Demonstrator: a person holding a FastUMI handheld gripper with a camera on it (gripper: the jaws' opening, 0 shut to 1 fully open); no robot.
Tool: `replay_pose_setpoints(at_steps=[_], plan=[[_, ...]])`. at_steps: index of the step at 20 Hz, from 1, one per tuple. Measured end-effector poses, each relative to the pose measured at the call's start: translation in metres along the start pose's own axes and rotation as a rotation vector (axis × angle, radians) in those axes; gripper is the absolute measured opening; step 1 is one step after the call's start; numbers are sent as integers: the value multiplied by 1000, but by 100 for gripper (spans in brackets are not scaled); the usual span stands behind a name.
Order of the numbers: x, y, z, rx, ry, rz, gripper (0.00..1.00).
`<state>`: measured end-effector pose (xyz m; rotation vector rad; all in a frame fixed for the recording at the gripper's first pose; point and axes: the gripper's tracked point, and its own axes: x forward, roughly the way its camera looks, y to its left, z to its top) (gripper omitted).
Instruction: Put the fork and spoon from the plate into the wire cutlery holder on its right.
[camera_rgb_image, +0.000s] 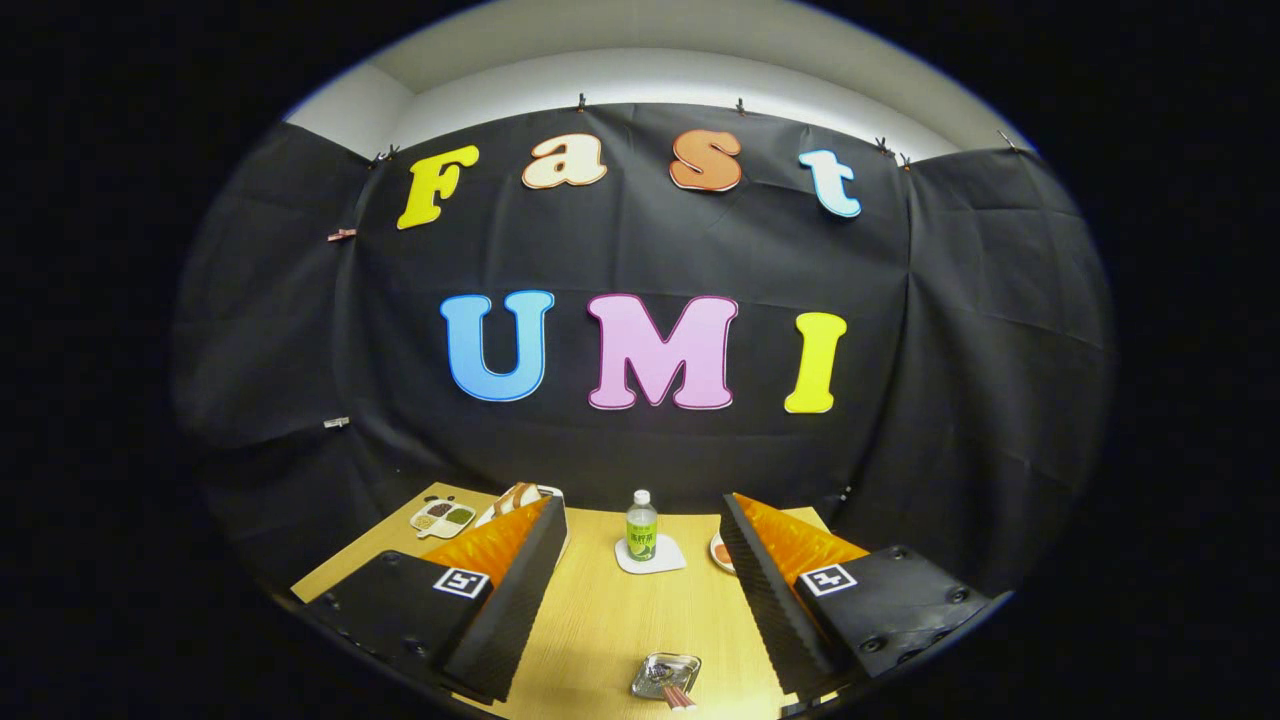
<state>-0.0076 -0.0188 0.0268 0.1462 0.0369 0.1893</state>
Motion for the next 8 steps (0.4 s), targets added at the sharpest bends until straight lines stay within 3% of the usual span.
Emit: replay_pose_setpoints(at_steps=[8], plan=[[-1, 3, 5, -15, -8, 10, 96]])
